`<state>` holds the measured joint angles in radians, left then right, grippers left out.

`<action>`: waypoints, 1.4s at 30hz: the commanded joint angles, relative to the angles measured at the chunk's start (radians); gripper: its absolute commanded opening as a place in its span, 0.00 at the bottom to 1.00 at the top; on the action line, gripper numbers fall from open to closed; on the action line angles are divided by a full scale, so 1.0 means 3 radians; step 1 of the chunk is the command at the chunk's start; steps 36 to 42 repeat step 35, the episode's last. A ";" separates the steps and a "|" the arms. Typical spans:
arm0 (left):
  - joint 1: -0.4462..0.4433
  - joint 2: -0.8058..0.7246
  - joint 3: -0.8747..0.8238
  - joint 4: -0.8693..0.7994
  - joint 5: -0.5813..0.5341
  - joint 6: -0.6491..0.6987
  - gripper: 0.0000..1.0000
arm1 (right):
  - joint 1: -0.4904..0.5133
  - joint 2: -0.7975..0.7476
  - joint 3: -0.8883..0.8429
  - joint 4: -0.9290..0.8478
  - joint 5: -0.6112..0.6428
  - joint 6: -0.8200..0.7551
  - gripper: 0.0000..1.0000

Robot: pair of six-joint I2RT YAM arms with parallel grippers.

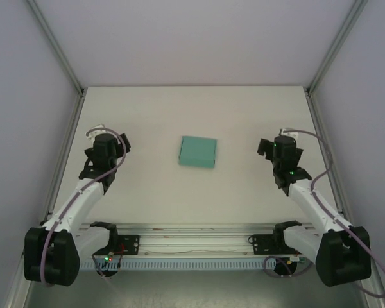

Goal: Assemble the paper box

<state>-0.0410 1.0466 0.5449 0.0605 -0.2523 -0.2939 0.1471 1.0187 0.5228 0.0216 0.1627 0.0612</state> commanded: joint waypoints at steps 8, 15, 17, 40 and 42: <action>0.0218 0.0706 -0.0630 0.1796 0.0134 0.0578 1.00 | -0.0176 0.0731 -0.0426 0.1756 -0.0052 -0.0176 1.00; 0.0294 0.1153 -0.0974 0.3183 0.0373 0.0667 1.00 | -0.0325 0.1323 -0.0614 0.2763 -0.0366 -0.0334 1.00; 0.0293 0.1639 -0.1069 0.3938 0.0545 0.0798 1.00 | -0.0443 0.1699 -0.0756 0.3487 -0.0475 -0.0230 1.00; 0.0259 0.1543 -0.0739 0.3106 0.0724 0.0878 1.00 | -0.0521 0.1595 -0.0439 0.2679 -0.0414 -0.0109 1.00; 0.0259 0.1543 -0.0739 0.3106 0.0724 0.0878 1.00 | -0.0521 0.1595 -0.0439 0.2679 -0.0414 -0.0109 1.00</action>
